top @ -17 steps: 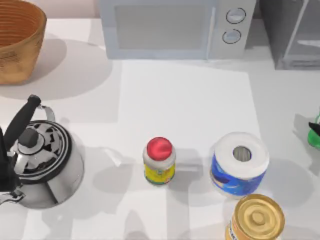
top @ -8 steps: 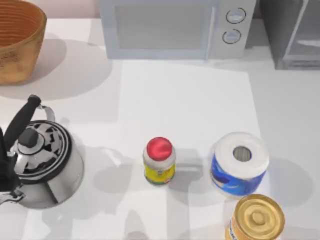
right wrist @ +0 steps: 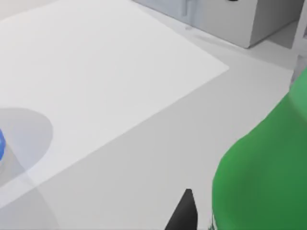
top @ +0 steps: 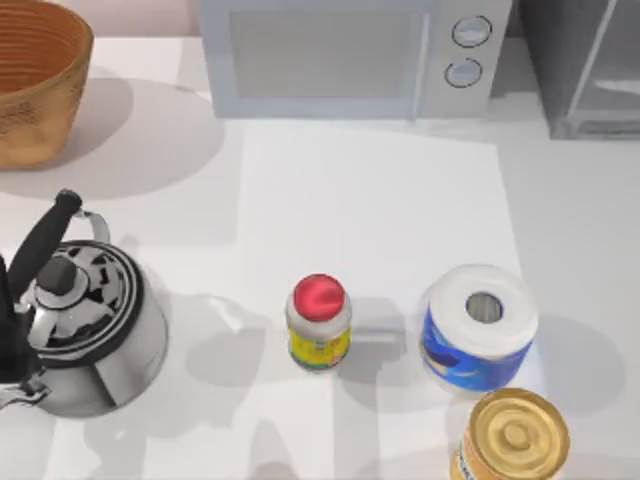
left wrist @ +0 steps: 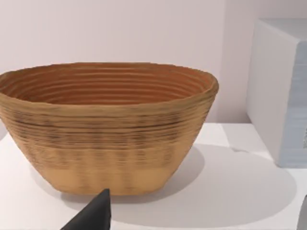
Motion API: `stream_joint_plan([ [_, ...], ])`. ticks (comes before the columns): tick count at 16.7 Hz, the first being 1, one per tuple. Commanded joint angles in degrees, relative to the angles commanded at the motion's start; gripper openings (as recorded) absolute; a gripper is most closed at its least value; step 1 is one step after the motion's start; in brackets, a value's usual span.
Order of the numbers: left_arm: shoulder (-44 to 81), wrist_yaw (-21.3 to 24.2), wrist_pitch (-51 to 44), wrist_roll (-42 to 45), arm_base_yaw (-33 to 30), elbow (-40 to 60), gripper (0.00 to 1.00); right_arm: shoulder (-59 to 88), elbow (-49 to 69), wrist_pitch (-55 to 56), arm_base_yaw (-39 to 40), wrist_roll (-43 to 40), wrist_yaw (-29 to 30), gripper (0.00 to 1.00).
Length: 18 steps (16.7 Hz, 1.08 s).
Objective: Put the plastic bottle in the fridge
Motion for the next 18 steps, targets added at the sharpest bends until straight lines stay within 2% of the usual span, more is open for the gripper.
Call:
stream_joint_plan([
  [4, 0.00, 0.00, 0.00, 0.00, 0.00, 0.00, 1.00, -2.08, -2.86, 0.34, 4.02, 1.82, 1.84, 0.01],
  [8, 0.00, 0.00, 0.00, 0.00, 0.00, 0.00, 1.00, -12.27, -10.35, 1.44, 11.25, 11.16, 10.32, 0.01],
  [12, 0.00, 0.00, 0.00, 0.00, 0.00, 0.00, 1.00, -31.56, -21.02, 2.47, 20.74, 25.07, 24.14, 0.01],
  [18, 0.00, 0.00, 0.00, 0.00, 0.00, 0.00, 1.00, -69.39, -35.65, 3.94, 32.87, 44.70, 47.70, 0.01],
])
